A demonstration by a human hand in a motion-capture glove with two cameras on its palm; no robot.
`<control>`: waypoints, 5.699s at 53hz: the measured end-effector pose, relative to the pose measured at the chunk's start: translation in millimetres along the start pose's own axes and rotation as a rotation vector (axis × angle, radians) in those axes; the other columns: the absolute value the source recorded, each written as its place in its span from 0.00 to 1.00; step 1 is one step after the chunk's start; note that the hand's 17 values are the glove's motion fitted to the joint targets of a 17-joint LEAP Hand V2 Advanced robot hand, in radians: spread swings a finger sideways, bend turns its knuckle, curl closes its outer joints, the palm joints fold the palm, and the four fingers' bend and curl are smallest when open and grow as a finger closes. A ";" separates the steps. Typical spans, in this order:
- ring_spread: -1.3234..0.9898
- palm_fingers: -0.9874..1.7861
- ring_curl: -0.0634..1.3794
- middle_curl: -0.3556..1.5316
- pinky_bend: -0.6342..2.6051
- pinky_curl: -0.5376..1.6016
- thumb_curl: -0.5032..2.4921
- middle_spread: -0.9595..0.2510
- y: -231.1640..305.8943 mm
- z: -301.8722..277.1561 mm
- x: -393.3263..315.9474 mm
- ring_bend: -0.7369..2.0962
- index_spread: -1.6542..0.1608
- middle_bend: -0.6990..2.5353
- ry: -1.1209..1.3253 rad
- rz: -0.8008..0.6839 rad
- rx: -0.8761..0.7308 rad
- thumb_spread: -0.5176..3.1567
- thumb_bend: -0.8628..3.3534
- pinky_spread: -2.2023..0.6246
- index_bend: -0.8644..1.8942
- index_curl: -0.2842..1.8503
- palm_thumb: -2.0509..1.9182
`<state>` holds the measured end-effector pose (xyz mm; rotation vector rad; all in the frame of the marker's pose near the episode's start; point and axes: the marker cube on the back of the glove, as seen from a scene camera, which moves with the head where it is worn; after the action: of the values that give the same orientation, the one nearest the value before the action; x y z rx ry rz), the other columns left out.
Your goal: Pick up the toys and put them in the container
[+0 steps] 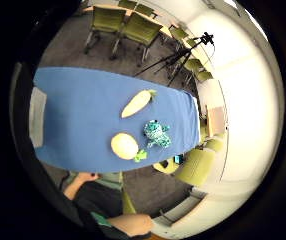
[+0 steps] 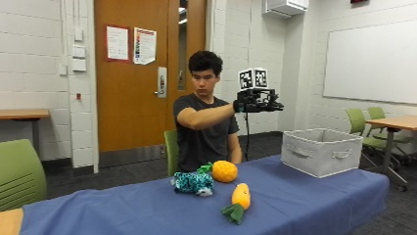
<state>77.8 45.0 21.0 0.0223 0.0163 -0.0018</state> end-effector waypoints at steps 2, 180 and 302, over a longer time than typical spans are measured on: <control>0.42 0.40 0.16 0.33 0.32 0.37 0.18 0.68 5.3 6.1 12.5 0.34 0.77 0.29 -0.001 0.010 0.004 0.42 0.18 0.75 0.38 0.26 0.47; 0.45 0.33 0.29 0.45 0.50 0.43 0.33 0.69 -70.8 -20.4 -291.9 0.55 0.78 0.36 0.013 -0.461 0.022 0.38 0.17 0.70 0.34 0.50 0.48; 0.41 0.76 0.35 0.39 0.51 0.41 0.30 0.41 -23.6 248.4 206.1 0.67 0.68 0.39 -0.074 0.242 -0.165 0.42 0.27 0.62 0.53 0.51 0.67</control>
<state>287.9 15.5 265.4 -0.1406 -0.0603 0.2402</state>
